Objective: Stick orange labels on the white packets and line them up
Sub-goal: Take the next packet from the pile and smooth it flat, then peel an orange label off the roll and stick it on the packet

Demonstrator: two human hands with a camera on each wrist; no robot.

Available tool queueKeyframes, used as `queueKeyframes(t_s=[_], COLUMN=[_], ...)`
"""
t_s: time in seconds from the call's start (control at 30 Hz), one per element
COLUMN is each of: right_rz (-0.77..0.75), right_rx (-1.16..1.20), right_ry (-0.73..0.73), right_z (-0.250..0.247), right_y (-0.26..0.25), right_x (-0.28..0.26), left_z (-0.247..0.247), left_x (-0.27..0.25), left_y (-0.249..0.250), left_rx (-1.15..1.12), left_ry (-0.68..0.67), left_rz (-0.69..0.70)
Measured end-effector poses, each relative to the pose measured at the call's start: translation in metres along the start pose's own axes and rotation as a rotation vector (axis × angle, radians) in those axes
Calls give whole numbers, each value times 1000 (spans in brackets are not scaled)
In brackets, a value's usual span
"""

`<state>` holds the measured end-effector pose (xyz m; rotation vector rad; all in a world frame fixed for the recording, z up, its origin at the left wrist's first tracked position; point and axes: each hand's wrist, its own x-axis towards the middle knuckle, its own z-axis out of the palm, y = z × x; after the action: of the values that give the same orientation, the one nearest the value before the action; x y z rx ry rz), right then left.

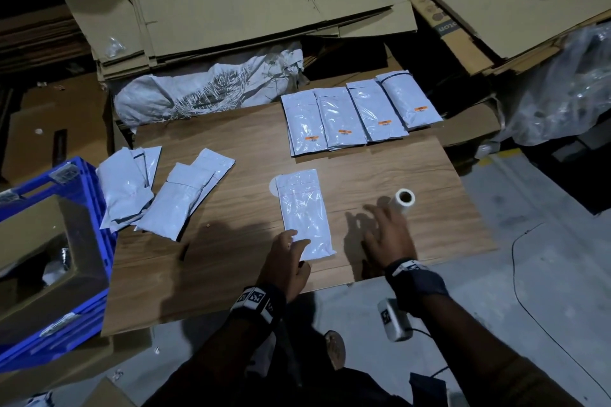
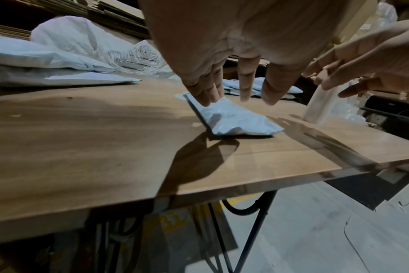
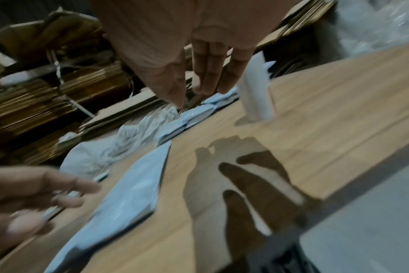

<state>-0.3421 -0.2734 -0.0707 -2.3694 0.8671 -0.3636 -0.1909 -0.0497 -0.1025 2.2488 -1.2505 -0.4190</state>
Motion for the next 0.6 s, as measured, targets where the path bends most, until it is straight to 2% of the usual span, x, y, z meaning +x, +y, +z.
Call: queueKeyframes(t_s=[0.07, 0.13, 0.2, 0.3, 0.37, 0.6], right_rz=[57, 84, 94, 112, 79, 70], right_rx=[-25, -41, -75, -147, -157, -100], right_ry=[118, 159, 91, -150, -244, -231], right_z=[-24, -43, -55, -61, -59, -71], right_y=[16, 31, 41, 54, 59, 46], right_x=[12, 24, 36, 55, 64, 71], left_z=[-1, -1, 0, 1, 2, -6], left_x=[8, 15, 20, 28, 32, 64], left_y=[10, 20, 29, 42, 48, 77], left_rx=[-4, -15, -39, -78, -115, -244], left_ry=[5, 7, 4, -7, -20, -86], left_rz=[18, 31, 48, 82, 91, 100])
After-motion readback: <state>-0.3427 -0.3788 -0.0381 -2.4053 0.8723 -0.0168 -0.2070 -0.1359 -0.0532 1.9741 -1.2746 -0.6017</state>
